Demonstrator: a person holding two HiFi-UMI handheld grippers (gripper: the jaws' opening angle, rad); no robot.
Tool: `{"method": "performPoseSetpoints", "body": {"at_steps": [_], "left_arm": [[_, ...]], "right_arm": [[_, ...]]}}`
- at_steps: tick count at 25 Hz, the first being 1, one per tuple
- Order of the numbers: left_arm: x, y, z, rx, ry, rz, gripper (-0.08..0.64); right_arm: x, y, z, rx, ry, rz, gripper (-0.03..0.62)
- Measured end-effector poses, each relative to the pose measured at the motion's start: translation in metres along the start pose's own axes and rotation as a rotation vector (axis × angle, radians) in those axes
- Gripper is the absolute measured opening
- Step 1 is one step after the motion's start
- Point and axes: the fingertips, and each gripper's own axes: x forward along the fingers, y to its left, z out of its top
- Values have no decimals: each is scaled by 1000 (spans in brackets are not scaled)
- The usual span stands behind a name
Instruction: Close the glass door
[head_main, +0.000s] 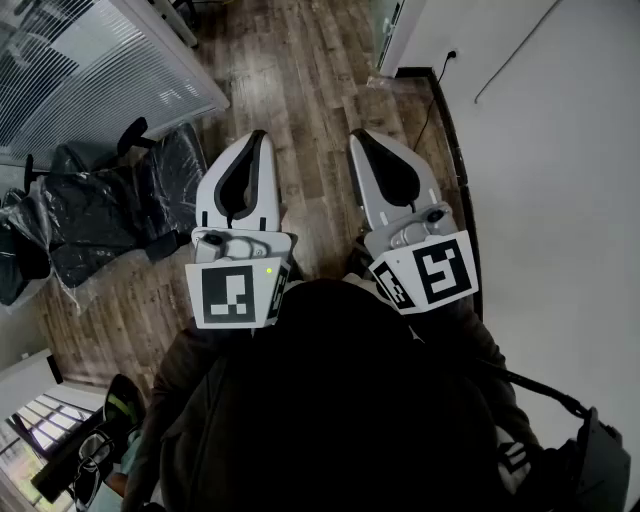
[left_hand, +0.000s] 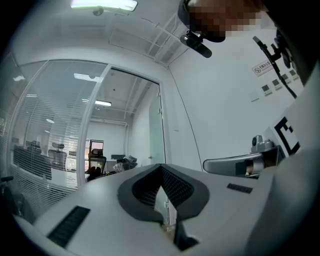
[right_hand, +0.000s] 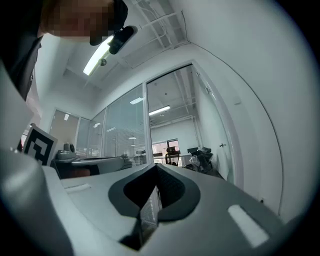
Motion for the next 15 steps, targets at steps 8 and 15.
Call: {"method": "performPoseSetpoints", "body": {"at_steps": [8,15], "left_arm": [[20,-33,-24,-10,90,38,-3],[31,-56,-47,-19,126,90,-3]], "right_arm": [[-16,-41,-5,2,6,14,0],[-26,-77,-21,62,22,36,2]]}}
